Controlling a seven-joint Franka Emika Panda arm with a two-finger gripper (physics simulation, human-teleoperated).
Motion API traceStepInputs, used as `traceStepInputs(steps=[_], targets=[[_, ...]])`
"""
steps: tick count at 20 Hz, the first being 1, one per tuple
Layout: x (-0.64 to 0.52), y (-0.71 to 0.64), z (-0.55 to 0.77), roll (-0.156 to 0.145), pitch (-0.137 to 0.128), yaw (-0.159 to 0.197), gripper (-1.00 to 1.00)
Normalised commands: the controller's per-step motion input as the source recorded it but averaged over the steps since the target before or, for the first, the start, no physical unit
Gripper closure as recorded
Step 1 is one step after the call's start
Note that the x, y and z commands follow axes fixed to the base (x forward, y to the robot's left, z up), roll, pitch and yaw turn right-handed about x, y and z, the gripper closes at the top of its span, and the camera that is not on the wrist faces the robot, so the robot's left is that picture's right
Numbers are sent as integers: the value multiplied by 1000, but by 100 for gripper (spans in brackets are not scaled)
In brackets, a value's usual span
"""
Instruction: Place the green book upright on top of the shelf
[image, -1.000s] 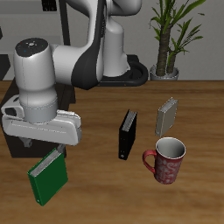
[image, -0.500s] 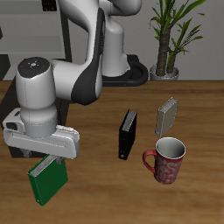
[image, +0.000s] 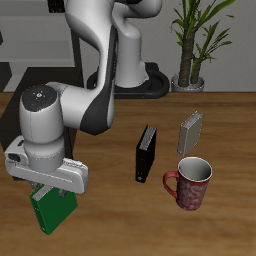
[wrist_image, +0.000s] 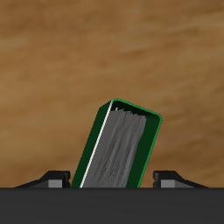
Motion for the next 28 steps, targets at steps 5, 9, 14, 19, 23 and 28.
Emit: traceStepInputs(steps=[5,9,14,19,23,28], targets=[[-81,-42,-138,3,18,-21,100],[-89,-7,-8,5,5,-11,100],[-192,19,317,6,-39,26,100],[-211,54,632,9,-66,40,100],[-251,36,715,3,-75,40,100],[-286,44,800,2,-98,22,100]])
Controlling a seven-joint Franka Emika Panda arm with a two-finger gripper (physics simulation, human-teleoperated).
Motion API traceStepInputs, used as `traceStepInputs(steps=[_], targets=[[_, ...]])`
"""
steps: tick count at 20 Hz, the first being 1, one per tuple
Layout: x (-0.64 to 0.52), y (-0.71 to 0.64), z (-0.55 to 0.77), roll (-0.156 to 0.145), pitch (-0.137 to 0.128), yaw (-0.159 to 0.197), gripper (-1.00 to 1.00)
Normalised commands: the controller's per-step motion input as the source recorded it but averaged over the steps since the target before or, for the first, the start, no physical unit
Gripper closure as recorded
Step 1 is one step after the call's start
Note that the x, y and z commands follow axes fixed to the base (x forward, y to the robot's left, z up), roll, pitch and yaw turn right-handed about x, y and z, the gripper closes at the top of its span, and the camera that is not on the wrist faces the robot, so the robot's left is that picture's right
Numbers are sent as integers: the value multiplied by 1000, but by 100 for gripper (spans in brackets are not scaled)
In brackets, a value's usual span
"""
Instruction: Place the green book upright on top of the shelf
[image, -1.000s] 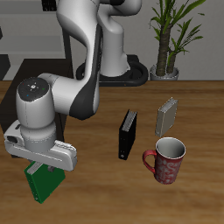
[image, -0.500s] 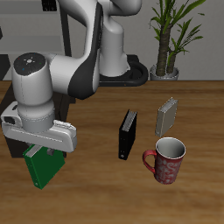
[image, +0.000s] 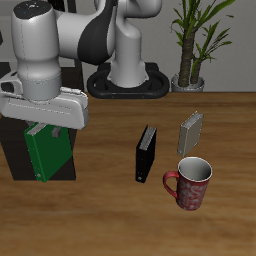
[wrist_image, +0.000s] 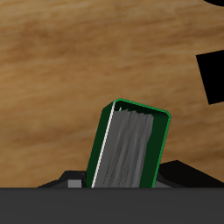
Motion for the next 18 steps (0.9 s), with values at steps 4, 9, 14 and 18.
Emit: traceStepInputs(steps=[4,9,14,18], targets=[[-275,62,737,13,-92,18,100],[-327,3,498,16,-56,27,100],[-316,-126,268,-1,-25,23,100],[-349,-210,232,-2,-38,7,100]])
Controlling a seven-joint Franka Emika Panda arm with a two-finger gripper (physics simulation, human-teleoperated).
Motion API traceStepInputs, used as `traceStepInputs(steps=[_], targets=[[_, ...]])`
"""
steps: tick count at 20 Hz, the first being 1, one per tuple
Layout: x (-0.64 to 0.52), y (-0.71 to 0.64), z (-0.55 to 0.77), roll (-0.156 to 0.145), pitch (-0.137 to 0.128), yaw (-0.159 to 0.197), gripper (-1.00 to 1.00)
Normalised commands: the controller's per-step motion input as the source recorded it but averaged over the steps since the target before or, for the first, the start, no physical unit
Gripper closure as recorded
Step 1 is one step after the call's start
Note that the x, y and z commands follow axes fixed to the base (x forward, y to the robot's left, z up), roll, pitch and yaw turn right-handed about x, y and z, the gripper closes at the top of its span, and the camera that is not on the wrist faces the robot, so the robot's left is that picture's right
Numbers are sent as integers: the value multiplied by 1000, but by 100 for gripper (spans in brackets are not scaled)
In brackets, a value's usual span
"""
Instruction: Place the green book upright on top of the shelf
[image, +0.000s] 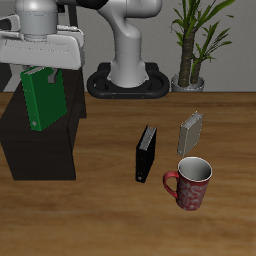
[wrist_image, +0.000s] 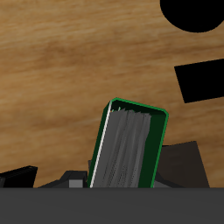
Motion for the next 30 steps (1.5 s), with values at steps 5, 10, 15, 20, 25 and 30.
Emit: traceStepInputs(steps=[5,10,15,20,25,30], targets=[[-332,-235,162,-11,-18,-33,100],[-471,-217,182,6,-38,-24,100],[-357,-237,-9,-10,-19,5,100],[-293,-170,-92,6,-7,-34,100],[-195,-48,-142,4,-8,-28,100],[-55,38,-215,0,-1,-20,100]])
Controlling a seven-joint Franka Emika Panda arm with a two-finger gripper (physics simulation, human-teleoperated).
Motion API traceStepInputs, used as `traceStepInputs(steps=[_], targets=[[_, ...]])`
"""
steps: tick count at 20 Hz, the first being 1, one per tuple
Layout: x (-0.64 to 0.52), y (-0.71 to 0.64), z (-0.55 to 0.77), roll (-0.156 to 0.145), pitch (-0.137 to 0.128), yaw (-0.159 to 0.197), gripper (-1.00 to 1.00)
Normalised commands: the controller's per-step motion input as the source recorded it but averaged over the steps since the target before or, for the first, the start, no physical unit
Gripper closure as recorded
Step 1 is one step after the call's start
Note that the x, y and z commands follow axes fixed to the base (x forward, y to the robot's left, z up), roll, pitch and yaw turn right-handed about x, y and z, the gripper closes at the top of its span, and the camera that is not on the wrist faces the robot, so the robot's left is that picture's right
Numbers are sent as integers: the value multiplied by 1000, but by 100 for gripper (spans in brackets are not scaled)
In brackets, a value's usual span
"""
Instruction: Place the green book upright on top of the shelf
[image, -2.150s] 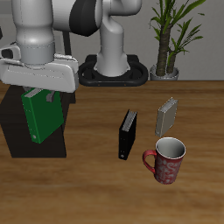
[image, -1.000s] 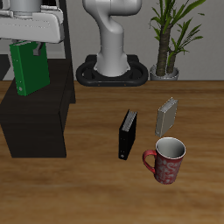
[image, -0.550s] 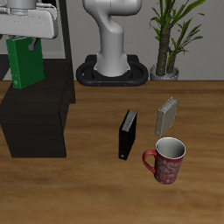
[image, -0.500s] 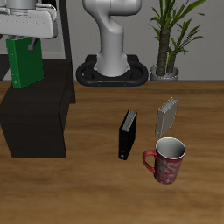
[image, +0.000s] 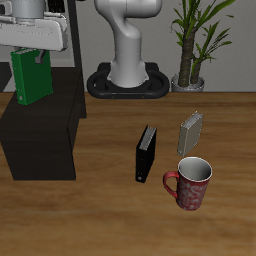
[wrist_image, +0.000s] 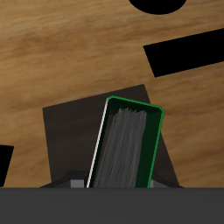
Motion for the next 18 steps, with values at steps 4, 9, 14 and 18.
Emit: traceStepInputs(steps=[4,9,14,18], targets=[[29,81,-105,-2,0,-15,100],[19,-56,-131,-29,11,-37,-100],[43,29,-101,2,11,-27,-100],[18,104,-69,-8,2,-20,-100]])
